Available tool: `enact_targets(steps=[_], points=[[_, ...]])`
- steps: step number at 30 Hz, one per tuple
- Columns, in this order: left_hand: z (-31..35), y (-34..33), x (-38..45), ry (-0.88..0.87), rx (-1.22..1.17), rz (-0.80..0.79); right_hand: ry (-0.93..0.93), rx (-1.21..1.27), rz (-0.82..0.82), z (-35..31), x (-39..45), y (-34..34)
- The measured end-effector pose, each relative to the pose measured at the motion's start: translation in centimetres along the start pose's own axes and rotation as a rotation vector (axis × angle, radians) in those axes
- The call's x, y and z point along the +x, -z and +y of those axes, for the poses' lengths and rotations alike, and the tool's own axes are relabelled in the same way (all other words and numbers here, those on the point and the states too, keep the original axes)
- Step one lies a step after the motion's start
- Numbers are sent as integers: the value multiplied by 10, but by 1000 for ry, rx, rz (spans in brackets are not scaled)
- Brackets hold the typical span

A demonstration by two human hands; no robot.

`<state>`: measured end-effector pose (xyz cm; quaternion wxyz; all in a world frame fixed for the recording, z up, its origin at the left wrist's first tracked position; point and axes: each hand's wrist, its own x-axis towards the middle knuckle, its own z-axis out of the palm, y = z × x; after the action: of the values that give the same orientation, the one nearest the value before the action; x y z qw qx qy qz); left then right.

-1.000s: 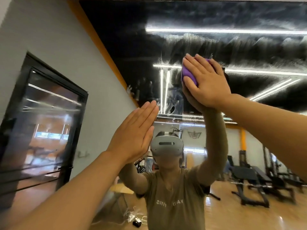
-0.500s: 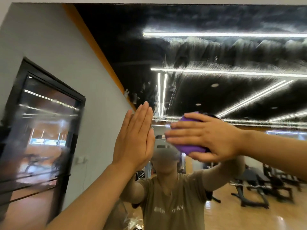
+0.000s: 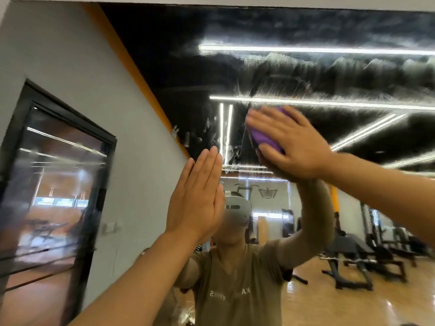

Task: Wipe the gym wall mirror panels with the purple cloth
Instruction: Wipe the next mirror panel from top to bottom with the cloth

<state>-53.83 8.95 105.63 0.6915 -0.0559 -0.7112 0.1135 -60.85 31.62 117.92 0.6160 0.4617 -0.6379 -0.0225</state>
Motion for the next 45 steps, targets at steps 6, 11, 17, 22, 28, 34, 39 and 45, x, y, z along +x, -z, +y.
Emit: enact_targets(steps=[6,11,17,22,28,34,39,45], points=[[4,5,0,14,13,-26,301,-37,-136,-58,-100,-25],[7,6,0,48,36,-58,423,-18,-231,-59,-114,-27],[8,18,-11,46,-75,-45,87,30,-67,-24,-46,-8],[6,24,-39,34,-30,-89,-152,9,3,-20,3,-8],[4,20,-55,49,-22,-113,47,11,14,-60,-42,-27],[6,25,-60,52,-24,-134,344,-2,-101,-111,-121,-46],[10,29,-67,53,-11,-159,450,1,-158,-107,-132,-46],[13,27,-81,14,-17,-182,277,15,-78,-62,-83,-29]])
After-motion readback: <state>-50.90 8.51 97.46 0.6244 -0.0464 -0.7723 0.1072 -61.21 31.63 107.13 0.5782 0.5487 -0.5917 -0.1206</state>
